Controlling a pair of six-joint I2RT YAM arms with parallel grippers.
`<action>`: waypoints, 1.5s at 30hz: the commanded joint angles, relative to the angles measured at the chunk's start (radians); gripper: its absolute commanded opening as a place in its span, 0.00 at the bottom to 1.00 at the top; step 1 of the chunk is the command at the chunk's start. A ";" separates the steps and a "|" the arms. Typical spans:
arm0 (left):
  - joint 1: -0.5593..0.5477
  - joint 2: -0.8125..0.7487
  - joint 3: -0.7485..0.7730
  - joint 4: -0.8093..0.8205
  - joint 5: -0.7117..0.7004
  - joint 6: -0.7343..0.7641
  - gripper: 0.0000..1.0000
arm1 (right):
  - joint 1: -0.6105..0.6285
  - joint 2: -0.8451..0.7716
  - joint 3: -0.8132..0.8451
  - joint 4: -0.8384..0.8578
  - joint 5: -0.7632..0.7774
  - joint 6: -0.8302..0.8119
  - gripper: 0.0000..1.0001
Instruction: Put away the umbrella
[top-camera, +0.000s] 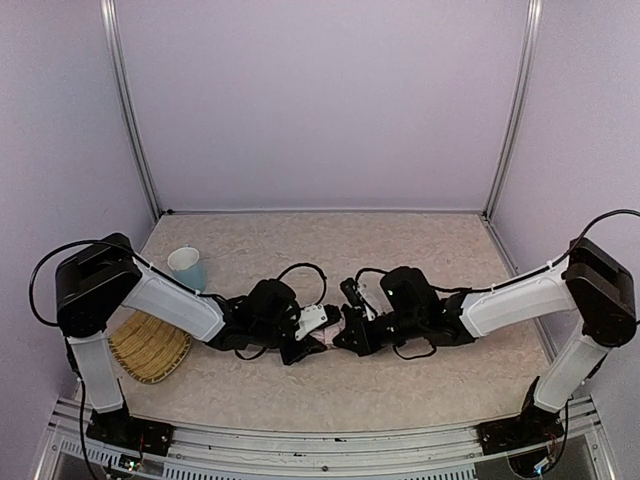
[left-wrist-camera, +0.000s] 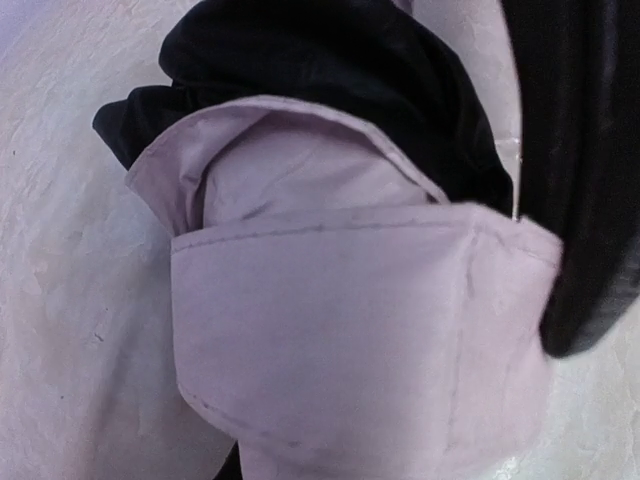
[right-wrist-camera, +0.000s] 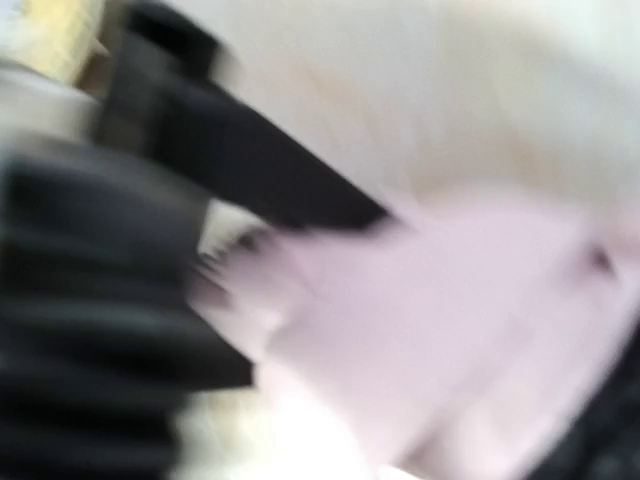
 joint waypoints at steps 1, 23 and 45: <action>0.059 0.060 0.023 -0.088 0.118 -0.126 0.00 | -0.020 -0.091 0.092 -0.078 0.021 -0.077 0.00; 0.295 0.309 0.171 -0.112 0.376 -0.440 0.00 | -0.006 -0.146 -0.116 -0.068 -0.022 0.010 0.00; 0.299 0.346 0.167 -0.108 0.470 -0.430 0.00 | -0.098 0.237 -0.004 0.036 0.257 -0.059 0.00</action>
